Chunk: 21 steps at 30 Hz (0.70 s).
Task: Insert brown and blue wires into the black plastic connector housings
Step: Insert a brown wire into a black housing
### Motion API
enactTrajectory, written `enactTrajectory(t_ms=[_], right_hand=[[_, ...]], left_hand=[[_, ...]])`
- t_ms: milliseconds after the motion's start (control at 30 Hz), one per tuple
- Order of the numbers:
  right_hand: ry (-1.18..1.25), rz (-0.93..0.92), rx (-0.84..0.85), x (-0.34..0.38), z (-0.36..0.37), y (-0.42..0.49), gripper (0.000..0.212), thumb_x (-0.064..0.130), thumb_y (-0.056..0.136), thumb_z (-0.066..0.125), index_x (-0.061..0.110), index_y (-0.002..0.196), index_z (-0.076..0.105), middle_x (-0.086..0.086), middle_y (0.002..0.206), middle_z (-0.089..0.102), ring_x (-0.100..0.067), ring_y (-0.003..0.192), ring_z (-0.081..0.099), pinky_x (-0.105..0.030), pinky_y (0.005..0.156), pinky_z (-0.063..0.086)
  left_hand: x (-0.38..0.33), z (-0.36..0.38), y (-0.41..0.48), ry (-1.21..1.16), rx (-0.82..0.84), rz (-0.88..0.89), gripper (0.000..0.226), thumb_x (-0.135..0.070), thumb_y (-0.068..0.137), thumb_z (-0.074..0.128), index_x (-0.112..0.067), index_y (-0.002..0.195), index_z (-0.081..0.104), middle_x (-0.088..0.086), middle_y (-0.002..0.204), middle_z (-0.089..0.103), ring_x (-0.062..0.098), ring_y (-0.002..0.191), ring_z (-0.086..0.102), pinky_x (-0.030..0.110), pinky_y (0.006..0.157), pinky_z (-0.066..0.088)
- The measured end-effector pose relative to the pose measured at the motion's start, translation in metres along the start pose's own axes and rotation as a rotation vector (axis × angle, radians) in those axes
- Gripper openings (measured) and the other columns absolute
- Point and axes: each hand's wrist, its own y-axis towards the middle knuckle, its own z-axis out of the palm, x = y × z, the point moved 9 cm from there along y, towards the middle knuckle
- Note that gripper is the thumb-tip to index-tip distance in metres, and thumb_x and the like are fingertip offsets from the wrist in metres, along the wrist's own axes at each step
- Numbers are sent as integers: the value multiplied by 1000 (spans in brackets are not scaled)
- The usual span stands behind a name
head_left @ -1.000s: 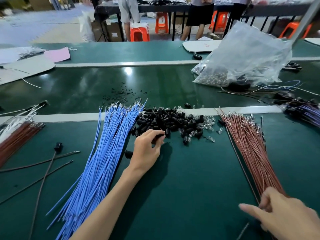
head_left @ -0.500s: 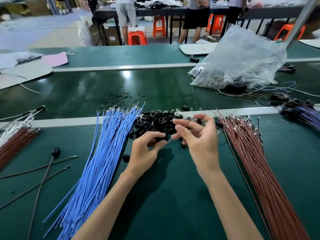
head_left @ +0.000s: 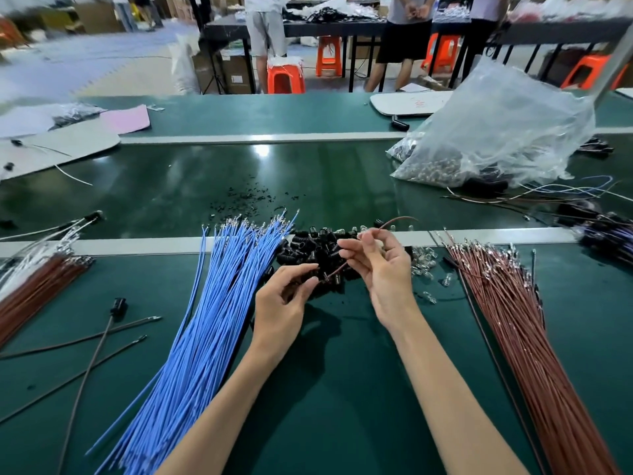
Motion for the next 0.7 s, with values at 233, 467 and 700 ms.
enactTrajectory(t_ms=[233, 467, 700], right_hand=[[-207, -116, 101, 11, 8, -5, 8, 2, 93, 56, 9, 91, 60, -6, 84, 74, -18, 79, 71, -19, 72, 54], [-677, -194, 73, 0, 6, -11, 20, 21, 96, 56, 25, 80, 68, 8, 79, 73, -14, 74, 68, -21, 64, 52], [-403, -178, -21, -1, 1, -15, 20, 12, 97, 53, 13, 80, 63, 2, 68, 71, -11, 62, 68, -17, 59, 52]], left_hand=[[6, 2, -2, -98, 1, -69, 25, -7, 86, 66, -27, 101, 61, -5, 93, 65, 3, 85, 63, 15, 78, 49], [3, 2, -1, -93, 0, -42, 19, -14, 84, 69, -26, 98, 69, -11, 91, 70, 6, 85, 65, 16, 77, 50], [10, 0, -1, -196, -43, -111, 16, -7, 79, 74, -12, 93, 67, -6, 84, 70, 5, 76, 65, 14, 70, 51]])
